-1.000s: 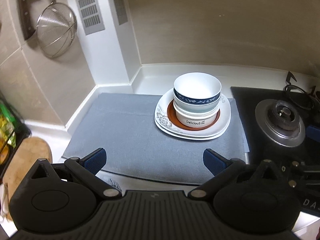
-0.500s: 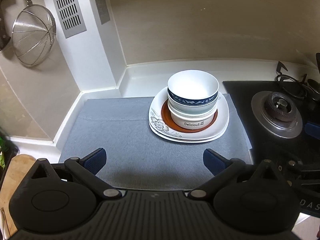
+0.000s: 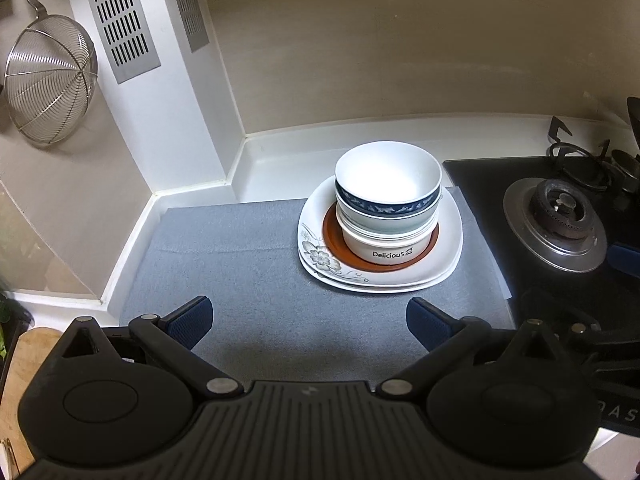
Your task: Organize plates and bowls
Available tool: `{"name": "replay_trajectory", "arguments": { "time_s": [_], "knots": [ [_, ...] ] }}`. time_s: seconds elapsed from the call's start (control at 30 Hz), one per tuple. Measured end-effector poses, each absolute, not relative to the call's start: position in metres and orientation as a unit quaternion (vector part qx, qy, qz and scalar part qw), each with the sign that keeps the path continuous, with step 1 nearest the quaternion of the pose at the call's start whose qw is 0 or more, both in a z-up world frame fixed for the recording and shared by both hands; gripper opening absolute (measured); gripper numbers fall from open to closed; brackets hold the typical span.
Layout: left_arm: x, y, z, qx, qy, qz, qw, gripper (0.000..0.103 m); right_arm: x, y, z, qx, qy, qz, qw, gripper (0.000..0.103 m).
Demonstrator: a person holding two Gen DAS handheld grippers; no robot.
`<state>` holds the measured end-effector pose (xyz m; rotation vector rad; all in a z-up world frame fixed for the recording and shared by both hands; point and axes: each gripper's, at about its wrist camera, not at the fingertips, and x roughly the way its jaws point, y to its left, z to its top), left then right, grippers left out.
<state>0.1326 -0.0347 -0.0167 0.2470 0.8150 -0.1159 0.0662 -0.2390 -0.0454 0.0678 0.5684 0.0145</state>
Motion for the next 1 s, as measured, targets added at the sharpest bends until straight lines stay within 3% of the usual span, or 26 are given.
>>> {"name": "replay_trajectory", "arguments": {
  "time_s": [1.0],
  "knots": [
    [0.1332, -0.0333, -0.0171, 0.115, 0.398, -0.049, 0.909, 0.103, 0.0703, -0.2347, -0.044, 0.028, 0.285, 0.019, 0.958, 0.097]
  ]
}}
